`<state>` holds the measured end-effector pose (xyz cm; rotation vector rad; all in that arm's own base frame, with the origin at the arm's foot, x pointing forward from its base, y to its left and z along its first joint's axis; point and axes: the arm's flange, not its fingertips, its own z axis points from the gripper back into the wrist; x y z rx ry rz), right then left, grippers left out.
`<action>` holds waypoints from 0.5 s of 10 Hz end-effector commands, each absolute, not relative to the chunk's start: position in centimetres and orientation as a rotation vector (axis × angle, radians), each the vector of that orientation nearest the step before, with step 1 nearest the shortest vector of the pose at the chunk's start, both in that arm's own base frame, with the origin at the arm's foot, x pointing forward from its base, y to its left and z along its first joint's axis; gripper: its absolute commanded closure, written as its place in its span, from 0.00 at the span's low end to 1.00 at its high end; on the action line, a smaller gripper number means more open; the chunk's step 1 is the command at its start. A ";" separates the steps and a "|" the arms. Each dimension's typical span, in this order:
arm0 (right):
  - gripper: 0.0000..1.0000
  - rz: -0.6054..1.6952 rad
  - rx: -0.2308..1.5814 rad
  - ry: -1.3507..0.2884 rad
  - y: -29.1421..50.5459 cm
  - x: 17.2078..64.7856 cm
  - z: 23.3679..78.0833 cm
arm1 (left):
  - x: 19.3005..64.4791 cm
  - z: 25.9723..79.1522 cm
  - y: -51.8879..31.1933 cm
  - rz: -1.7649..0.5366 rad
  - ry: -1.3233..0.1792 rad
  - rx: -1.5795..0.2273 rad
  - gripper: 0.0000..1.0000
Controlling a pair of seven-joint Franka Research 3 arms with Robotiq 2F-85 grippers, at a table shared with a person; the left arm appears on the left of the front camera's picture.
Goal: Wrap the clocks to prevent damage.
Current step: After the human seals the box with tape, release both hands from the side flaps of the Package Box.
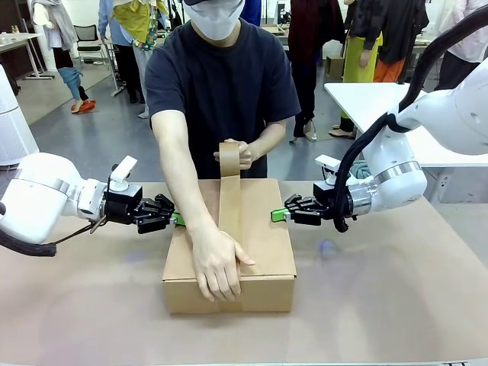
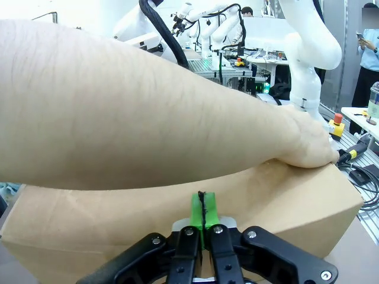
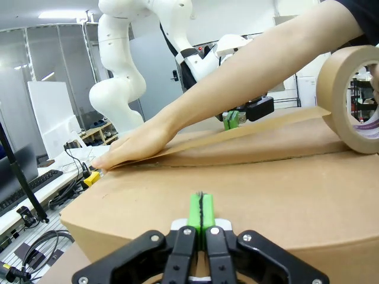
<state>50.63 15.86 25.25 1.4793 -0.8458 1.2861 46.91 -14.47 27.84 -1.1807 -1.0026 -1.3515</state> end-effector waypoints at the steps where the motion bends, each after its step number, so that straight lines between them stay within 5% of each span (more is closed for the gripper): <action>1: 0.99 1.276 1.469 -0.841 15.7 50.6 25.0 | 46.8 27.5 -14.6 -1.341 -1.002 -1.172 1.00; 5: 0.99 1.276 1.469 -0.841 15.7 50.6 25.0 | 46.8 27.5 -14.6 -1.341 -1.002 -1.172 1.00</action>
